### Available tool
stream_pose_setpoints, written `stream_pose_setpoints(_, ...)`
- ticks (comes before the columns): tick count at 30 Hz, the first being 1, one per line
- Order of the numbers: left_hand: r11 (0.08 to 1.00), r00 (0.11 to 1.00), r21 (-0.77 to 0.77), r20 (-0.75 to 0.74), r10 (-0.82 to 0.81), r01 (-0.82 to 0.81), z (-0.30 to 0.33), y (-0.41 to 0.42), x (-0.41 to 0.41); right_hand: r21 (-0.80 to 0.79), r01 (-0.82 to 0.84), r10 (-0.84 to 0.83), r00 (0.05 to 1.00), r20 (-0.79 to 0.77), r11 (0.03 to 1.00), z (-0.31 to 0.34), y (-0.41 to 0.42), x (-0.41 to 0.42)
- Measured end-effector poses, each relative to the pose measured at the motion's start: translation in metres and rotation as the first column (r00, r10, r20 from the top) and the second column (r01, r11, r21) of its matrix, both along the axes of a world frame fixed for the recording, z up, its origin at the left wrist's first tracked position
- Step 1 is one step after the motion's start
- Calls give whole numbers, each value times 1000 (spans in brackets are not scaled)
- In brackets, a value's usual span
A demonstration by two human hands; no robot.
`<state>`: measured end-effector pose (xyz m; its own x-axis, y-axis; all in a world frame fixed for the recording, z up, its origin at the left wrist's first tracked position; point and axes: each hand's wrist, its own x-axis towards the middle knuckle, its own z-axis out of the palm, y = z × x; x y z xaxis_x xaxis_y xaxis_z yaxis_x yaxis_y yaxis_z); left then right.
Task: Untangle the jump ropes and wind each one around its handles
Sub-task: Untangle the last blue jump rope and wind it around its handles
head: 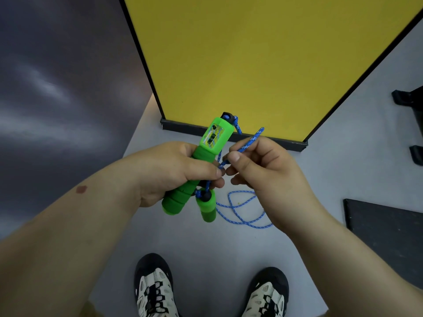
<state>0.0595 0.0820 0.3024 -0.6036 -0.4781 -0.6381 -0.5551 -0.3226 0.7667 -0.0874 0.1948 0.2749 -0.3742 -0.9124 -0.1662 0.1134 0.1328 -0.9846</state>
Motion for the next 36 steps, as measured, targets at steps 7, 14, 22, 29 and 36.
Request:
stream_pose_setpoints(7,999,999,14,-10,37,-37,0,-6,6,34,81,-87,961,261,996,11,-7,5)
stream_pose_setpoints(14,995,996,90,-79,39,-32,-2,-8,11,136,268,-301,828,474,954,22,-21,-6)
stream_pose_setpoints(22,993,991,120,-129,32,-17,0,-9,14,142,446,-451,730,514,884,35,-55,-9)
stream_pose_setpoints(29,990,988,139,-148,49,-28,-1,-10,16,158,468,-481,730,485,869,39,-68,-14)
stream_pose_setpoints(36,940,984,-296,91,-151,171,3,-10,17,334,295,-410,838,359,895,36,-65,-41)
